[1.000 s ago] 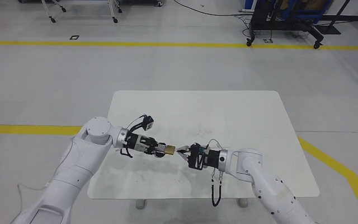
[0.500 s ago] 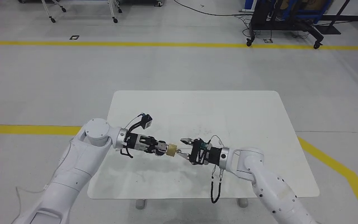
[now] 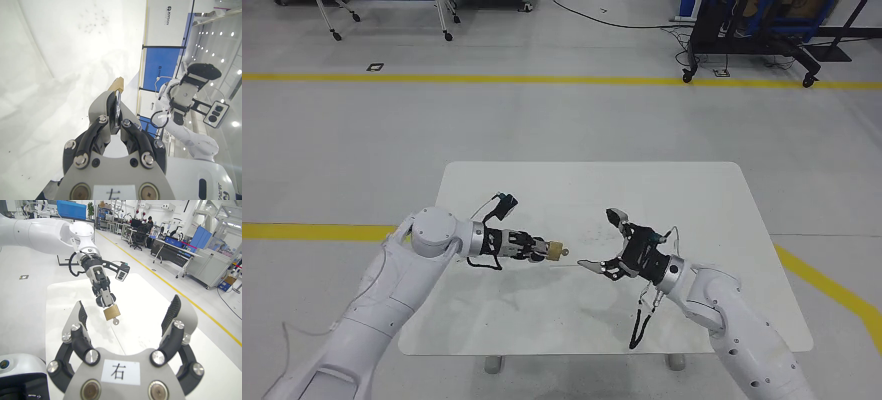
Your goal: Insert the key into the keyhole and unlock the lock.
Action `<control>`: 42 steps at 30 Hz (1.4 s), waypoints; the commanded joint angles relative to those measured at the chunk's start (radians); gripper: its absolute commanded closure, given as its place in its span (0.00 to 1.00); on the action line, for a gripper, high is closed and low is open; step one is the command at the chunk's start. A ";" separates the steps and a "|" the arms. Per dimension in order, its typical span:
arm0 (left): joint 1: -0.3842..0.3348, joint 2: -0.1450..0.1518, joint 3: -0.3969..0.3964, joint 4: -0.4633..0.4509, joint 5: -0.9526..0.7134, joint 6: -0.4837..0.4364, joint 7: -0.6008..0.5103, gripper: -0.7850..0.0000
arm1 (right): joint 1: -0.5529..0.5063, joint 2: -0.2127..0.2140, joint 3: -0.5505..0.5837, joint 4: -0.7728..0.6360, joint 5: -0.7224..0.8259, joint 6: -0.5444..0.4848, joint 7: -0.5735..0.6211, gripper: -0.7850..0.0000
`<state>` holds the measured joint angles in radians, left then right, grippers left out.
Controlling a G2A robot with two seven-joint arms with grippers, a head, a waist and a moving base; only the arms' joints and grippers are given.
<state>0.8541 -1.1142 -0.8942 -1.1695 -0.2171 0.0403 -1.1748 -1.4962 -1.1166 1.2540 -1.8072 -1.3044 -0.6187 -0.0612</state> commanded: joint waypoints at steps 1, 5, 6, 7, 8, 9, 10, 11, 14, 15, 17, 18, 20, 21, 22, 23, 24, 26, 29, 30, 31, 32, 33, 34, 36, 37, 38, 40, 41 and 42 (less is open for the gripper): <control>-0.036 -0.018 0.036 0.028 -0.002 0.013 0.023 1.00 | -0.001 0.000 0.000 0.000 0.003 0.004 -0.001 0.00; -0.107 -0.062 0.116 0.111 0.001 0.025 0.070 1.00 | -0.015 -0.002 0.045 0.018 0.127 0.047 -0.064 0.00; -0.126 -0.075 0.139 0.138 -0.002 0.023 0.079 1.00 | -0.022 -0.002 0.063 0.023 0.158 0.046 -0.084 0.00; -0.144 -0.090 0.161 0.167 -0.005 0.025 0.090 1.00 | -0.030 -0.001 0.082 0.026 0.191 0.045 -0.106 0.00; -0.163 -0.105 0.184 0.194 -0.007 0.023 0.100 1.00 | -0.038 0.000 0.100 0.028 0.218 0.041 -0.123 0.00; -0.181 -0.121 0.205 0.224 -0.011 0.020 0.104 1.00 | -0.046 0.001 0.115 0.030 0.236 0.039 -0.139 0.00; -0.194 -0.131 0.219 0.244 -0.011 0.015 0.110 1.00 | -0.051 0.001 0.125 0.032 0.253 0.041 -0.153 0.00; -0.217 -0.153 0.245 0.285 -0.015 0.008 0.125 1.00 | -0.059 0.002 0.141 0.040 0.279 0.037 -0.168 0.00; -0.261 -0.204 0.296 0.375 -0.034 -0.009 0.149 1.00 | -0.065 0.002 0.165 0.055 0.324 0.044 -0.185 0.00; -0.274 -0.220 0.310 0.402 -0.041 -0.019 0.152 1.00 | -0.066 0.001 0.168 0.061 0.336 0.046 -0.183 0.00; -0.297 -0.251 0.338 0.456 -0.048 -0.023 0.148 1.00 | -0.066 0.001 0.168 0.061 0.336 0.046 -0.183 0.00; -0.308 -0.266 0.350 0.481 -0.050 -0.023 0.145 0.97 | -0.066 0.001 0.168 0.061 0.336 0.046 -0.183 0.00; -0.325 -0.294 0.373 0.533 -0.052 -0.009 0.134 0.09 | -0.066 0.001 0.168 0.061 0.336 0.046 -0.183 0.00; -0.332 -0.307 0.382 0.559 -0.052 -0.003 0.130 0.00 | -0.066 0.001 0.168 0.061 0.336 0.046 -0.183 0.00; -0.340 -0.318 0.390 0.587 -0.051 0.006 0.122 0.00 | -0.066 0.001 0.168 0.061 0.336 0.046 -0.183 0.00; -0.347 -0.327 0.395 0.610 -0.051 0.006 0.117 0.00 | -0.066 0.001 0.168 0.061 0.336 0.046 -0.183 0.00; -0.354 -0.336 0.396 0.633 -0.056 0.002 0.111 0.00 | -0.066 0.001 0.168 0.061 0.336 0.046 -0.183 0.00; -0.369 -0.347 0.389 0.674 -0.077 -0.011 0.088 0.00 | -0.066 0.001 0.168 0.061 0.336 0.046 -0.183 0.00; -0.387 -0.354 0.367 0.720 -0.112 -0.045 0.061 0.00 | -0.066 0.001 0.168 0.061 0.336 0.046 -0.183 0.00; -0.391 -0.353 0.360 0.733 -0.118 -0.060 0.053 0.00 | -0.066 0.001 0.168 0.061 0.336 0.046 -0.183 0.00; -0.395 -0.351 0.349 0.746 -0.128 -0.079 0.048 0.00 | -0.066 0.001 0.168 0.061 0.336 0.046 -0.183 0.00; -0.398 -0.347 0.340 0.756 -0.134 -0.102 0.044 0.00 | -0.066 0.001 0.168 0.061 0.336 0.046 -0.183 0.00; -0.400 -0.342 0.331 0.766 -0.135 -0.127 0.043 0.00 | -0.066 0.001 0.168 0.061 0.336 0.046 -0.183 0.00; -0.405 -0.336 0.322 0.771 -0.132 -0.161 0.048 0.00 | -0.064 -0.001 0.163 0.070 0.349 0.065 -0.174 0.00; -0.412 -0.317 0.300 0.783 -0.121 -0.249 0.071 0.00 | -0.044 -0.004 0.152 0.089 0.374 0.093 -0.151 0.00; -0.414 -0.306 0.289 0.784 -0.111 -0.299 0.086 0.00 | -0.031 -0.006 0.151 0.104 0.390 0.103 -0.144 0.00; -0.417 -0.293 0.278 0.785 -0.098 -0.348 0.105 0.00 | -0.020 -0.007 0.154 0.119 0.410 0.117 -0.141 0.00; -0.419 -0.264 0.256 0.776 -0.058 -0.446 0.172 0.00 | -0.003 -0.009 0.163 0.143 0.451 0.122 -0.138 0.00; -0.418 -0.248 0.242 0.766 -0.039 -0.498 0.213 0.00 | 0.002 -0.009 0.175 0.152 0.470 0.124 -0.142 0.00; -0.412 -0.230 0.227 0.751 -0.017 -0.545 0.254 0.00 | 0.003 -0.009 0.184 0.156 0.483 0.120 -0.145 0.00</control>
<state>0.4372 -1.3637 -0.6518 -0.4037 -0.2587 -0.4397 -0.9755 -1.4942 -1.1260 1.4278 -1.6557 -0.8366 -0.4953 -0.2025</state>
